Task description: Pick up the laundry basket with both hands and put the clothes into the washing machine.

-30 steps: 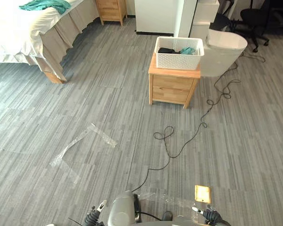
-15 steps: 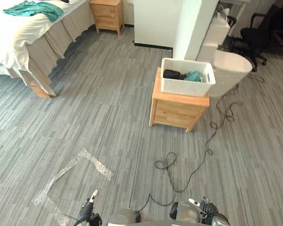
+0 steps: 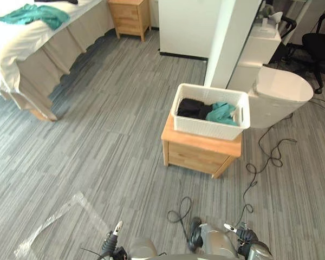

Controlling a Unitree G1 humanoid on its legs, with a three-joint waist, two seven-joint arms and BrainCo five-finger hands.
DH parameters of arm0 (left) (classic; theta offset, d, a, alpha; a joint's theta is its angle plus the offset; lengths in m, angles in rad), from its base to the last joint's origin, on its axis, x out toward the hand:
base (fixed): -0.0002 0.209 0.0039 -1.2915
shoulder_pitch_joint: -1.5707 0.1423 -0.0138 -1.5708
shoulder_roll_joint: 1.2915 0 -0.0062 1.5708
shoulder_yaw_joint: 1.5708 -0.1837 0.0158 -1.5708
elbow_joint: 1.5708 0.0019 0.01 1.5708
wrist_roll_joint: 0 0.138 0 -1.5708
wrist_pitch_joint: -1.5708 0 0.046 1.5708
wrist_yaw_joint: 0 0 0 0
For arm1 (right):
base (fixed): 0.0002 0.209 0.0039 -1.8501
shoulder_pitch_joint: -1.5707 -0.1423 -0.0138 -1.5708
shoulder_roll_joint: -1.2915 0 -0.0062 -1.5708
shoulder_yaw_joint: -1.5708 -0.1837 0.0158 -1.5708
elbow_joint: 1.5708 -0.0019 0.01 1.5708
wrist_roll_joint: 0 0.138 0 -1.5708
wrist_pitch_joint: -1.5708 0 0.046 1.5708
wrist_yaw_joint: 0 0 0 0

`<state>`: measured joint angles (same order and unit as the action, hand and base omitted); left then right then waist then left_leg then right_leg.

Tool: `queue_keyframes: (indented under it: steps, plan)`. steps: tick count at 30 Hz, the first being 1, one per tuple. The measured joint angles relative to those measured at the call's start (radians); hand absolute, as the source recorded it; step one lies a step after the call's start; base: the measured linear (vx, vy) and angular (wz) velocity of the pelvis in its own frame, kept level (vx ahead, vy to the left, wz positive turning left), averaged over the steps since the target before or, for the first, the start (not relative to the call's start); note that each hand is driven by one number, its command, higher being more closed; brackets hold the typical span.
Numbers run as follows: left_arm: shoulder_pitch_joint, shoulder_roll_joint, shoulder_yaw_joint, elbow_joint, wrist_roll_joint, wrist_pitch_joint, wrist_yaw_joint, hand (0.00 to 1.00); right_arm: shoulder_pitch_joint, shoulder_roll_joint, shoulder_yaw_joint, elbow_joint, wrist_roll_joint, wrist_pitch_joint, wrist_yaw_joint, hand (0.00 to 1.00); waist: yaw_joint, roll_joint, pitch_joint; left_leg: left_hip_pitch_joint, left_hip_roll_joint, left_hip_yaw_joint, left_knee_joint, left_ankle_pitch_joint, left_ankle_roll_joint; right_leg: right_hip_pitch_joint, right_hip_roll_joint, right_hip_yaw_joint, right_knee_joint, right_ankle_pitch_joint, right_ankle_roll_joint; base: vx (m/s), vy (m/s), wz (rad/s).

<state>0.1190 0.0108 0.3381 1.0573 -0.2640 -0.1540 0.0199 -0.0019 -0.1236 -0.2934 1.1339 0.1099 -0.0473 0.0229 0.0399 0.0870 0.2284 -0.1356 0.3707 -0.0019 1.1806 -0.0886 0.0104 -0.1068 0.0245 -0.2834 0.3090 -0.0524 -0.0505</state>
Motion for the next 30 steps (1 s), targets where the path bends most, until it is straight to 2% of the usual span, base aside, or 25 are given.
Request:
queue_keyframes:
  steps: [2,3,4,5,6,7,9,10,11,12,13,14,15,17,19,20,23,25,26,27,28,29,30]
  plan:
    - [-0.003,0.022,-0.033,-0.008,0.000,-0.003,-0.004,0.00,0.000,0.002,0.008,0.018,0.001,0.009,-0.003,0.00,0.004,-0.035,0.010,-0.057,-0.017,0.048,0.016,-0.050,-0.023,0.094,0.009,0.010,-0.080,-0.002,-0.003,0.43,-0.309,-0.13]
    - [-0.008,0.045,-0.070,-0.016,0.000,-0.006,-0.011,0.00,-0.001,0.011,0.019,0.023,0.004,0.012,-0.007,0.00,0.002,-0.054,0.015,-0.093,-0.053,0.093,-0.093,-0.088,-0.071,0.166,0.010,0.013,-0.148,-0.001,-0.001,0.44,-0.272,-0.03]
    - [-0.010,0.044,-0.074,-0.023,0.000,-0.006,-0.014,0.00,-0.001,0.011,0.019,0.022,0.006,0.011,-0.008,0.00,0.002,-0.053,0.014,-0.103,-0.066,0.109,-0.157,-0.100,-0.087,0.188,0.012,0.016,-0.168,-0.001,-0.001,0.51,-0.251,-0.10]
    - [-0.017,0.040,-0.081,-0.032,0.001,-0.008,-0.017,0.00,-0.012,0.010,0.018,0.020,0.010,0.011,-0.013,0.00,0.004,-0.047,0.012,-0.120,-0.088,0.139,-0.304,-0.108,-0.097,0.218,0.017,0.027,-0.201,-0.001,-0.001,0.40,-0.140,-0.18]
    - [-0.022,0.041,-0.091,-0.031,0.001,-0.008,-0.018,0.00,-0.014,0.010,0.017,0.019,0.012,0.011,-0.019,0.00,0.003,-0.047,0.012,-0.123,-0.107,0.146,-0.390,-0.108,-0.098,0.230,0.017,0.032,-0.215,-0.001,0.000,0.41,-0.041,-0.24]
    - [-0.030,0.041,-0.102,-0.034,0.000,-0.009,-0.018,0.00,-0.017,0.010,0.015,0.016,0.021,0.007,-0.024,0.00,0.003,-0.048,0.011,-0.118,-0.150,0.139,-0.576,-0.103,-0.104,0.247,0.014,0.042,-0.240,-0.002,0.002,0.25,0.003,-0.22]
    - [-0.048,0.030,-0.115,-0.035,0.000,-0.009,-0.018,0.00,-0.016,0.012,0.006,0.005,0.049,0.000,-0.040,0.00,0.004,-0.037,0.004,-0.098,-0.214,0.077,-0.900,-0.055,-0.124,0.261,0.018,0.061,-0.264,-0.017,0.029,0.28,0.084,-0.27]
    - [-0.048,0.028,-0.122,-0.035,-0.001,-0.009,-0.018,0.00,-0.015,0.015,-0.005,0.002,0.059,-0.004,-0.042,0.00,0.008,-0.027,-0.002,-0.095,-0.219,0.056,-0.950,0.000,-0.110,0.264,0.024,0.074,-0.262,-0.030,0.047,0.40,0.207,-0.52]
    - [-0.049,0.031,-0.132,-0.034,-0.002,-0.009,-0.019,0.00,-0.013,0.022,-0.014,-0.005,0.071,-0.010,-0.044,0.00,0.014,-0.019,-0.008,-0.076,-0.220,0.055,-0.949,0.085,-0.074,0.280,0.025,0.105,-0.259,-0.048,0.074,0.29,0.177,-0.54]
    - [-0.046,0.032,-0.132,-0.033,-0.002,-0.009,-0.019,0.00,-0.009,0.027,-0.020,-0.012,0.085,-0.013,-0.044,0.00,0.021,-0.025,-0.009,-0.074,-0.223,0.060,-0.935,0.108,-0.058,0.285,0.020,0.120,-0.251,-0.060,0.089,0.34,0.214,-0.55]
    - [-0.049,0.035,-0.132,-0.032,-0.003,-0.010,-0.019,0.00,0.003,0.042,-0.046,-0.023,0.098,-0.019,-0.045,0.00,0.029,-0.055,-0.014,-0.064,-0.243,0.089,-0.912,0.078,-0.038,0.277,-0.014,0.138,-0.210,-0.093,0.111,0.27,0.184,-0.41]
    - [-0.053,0.038,-0.133,-0.033,-0.005,-0.010,-0.020,0.00,0.010,0.046,-0.063,-0.031,0.118,-0.019,-0.046,0.00,0.033,-0.076,-0.016,-0.045,-0.263,0.119,-0.896,0.022,-0.029,0.253,-0.050,0.159,-0.120,-0.138,0.125,0.26,0.190,-0.45]
    - [-0.053,0.039,-0.133,-0.033,-0.006,-0.010,-0.020,0.00,0.008,0.047,-0.072,-0.036,0.125,-0.020,-0.047,0.00,0.035,-0.079,-0.015,-0.028,-0.269,0.134,-0.890,0.003,-0.024,0.228,-0.067,0.175,-0.047,-0.157,0.136,0.25,0.206,-0.60]
    - [-0.031,0.057,-0.136,-0.035,-0.008,-0.010,-0.020,0.00,0.010,0.068,-0.090,-0.108,0.180,-0.032,-0.066,0.00,0.023,-0.078,-0.016,0.062,-0.286,0.193,-0.895,-0.033,0.009,0.099,-0.127,0.200,0.305,-0.168,0.161,0.23,0.212,-0.57]
    - [-0.021,0.075,-0.134,-0.045,-0.014,-0.011,-0.015,0.00,0.027,0.083,-0.098,-0.163,0.237,-0.038,-0.086,0.00,0.004,-0.073,-0.022,0.106,-0.292,0.209,-0.901,-0.058,0.020,0.070,-0.173,0.147,0.353,-0.190,0.174,0.17,0.151,-0.15]
    - [-0.014,0.079,-0.130,-0.057,-0.027,-0.012,-0.011,0.00,0.035,0.088,-0.101,-0.192,0.260,-0.043,-0.099,0.00,0.003,-0.067,-0.029,0.111,-0.292,0.209,-0.905,-0.061,0.021,0.064,-0.187,0.126,0.336,-0.191,0.173,0.18,0.124,-0.03]
    - [0.018,0.082,-0.065,-0.219,-0.101,-0.022,0.015,0.00,0.078,0.130,-0.165,-0.445,0.320,-0.079,-0.177,0.00,0.000,-0.072,-0.054,0.119,-0.280,0.207,-0.922,-0.068,0.011,0.016,-0.228,0.056,0.151,-0.174,0.161,0.21,0.022,0.03]
    - [0.046,0.079,-0.011,-0.359,-0.146,-0.027,0.032,0.00,0.115,0.152,-0.190,-0.616,0.321,-0.100,-0.219,0.00,0.002,-0.092,-0.067,0.105,-0.282,0.199,-0.891,-0.091,-0.013,0.020,-0.238,0.040,0.035,-0.090,0.131,0.18,-0.119,0.12]
    - [0.074,0.074,0.033,-0.492,-0.177,-0.030,0.050,0.00,0.140,0.164,-0.212,-0.726,0.319,-0.105,-0.239,0.00,0.003,-0.114,-0.080,0.100,-0.285,0.194,-0.856,-0.121,-0.030,0.046,-0.242,0.040,-0.015,-0.031,0.151,0.16,-0.227,0.07]
    - [0.098,0.049,0.067,-0.614,-0.203,-0.033,0.061,0.00,0.162,0.153,-0.238,-0.806,0.310,-0.106,-0.252,0.00,0.005,-0.092,-0.091,0.106,-0.258,0.190,-0.834,-0.143,-0.052,0.090,-0.224,0.027,-0.047,-0.045,0.163,0.14,-0.228,0.08]
    - [0.115,0.037,0.072,-0.682,-0.209,-0.041,0.069,0.00,0.169,0.150,-0.248,-0.851,0.303,-0.106,-0.261,0.00,0.006,-0.081,-0.104,0.111,-0.247,0.186,-0.836,-0.148,-0.060,0.105,-0.212,0.015,-0.063,-0.048,0.159,0.17,-0.234,0.12]
    - [0.155,0.002,0.082,-0.861,-0.206,-0.055,0.074,0.00,0.203,0.146,-0.270,-0.966,0.271,-0.106,-0.265,0.00,0.005,-0.071,-0.132,0.124,-0.232,0.177,-0.855,-0.150,-0.063,0.128,-0.194,-0.006,-0.095,-0.052,0.151,0.11,-0.127,0.15]
    - [0.160,-0.007,0.085,-0.897,-0.205,-0.057,0.074,0.00,0.210,0.144,-0.275,-0.989,0.267,-0.106,-0.265,0.00,0.005,-0.069,-0.138,0.126,-0.230,0.175,-0.860,-0.149,-0.065,0.133,-0.191,-0.009,-0.102,-0.053,0.151,0.18,-0.150,0.21]
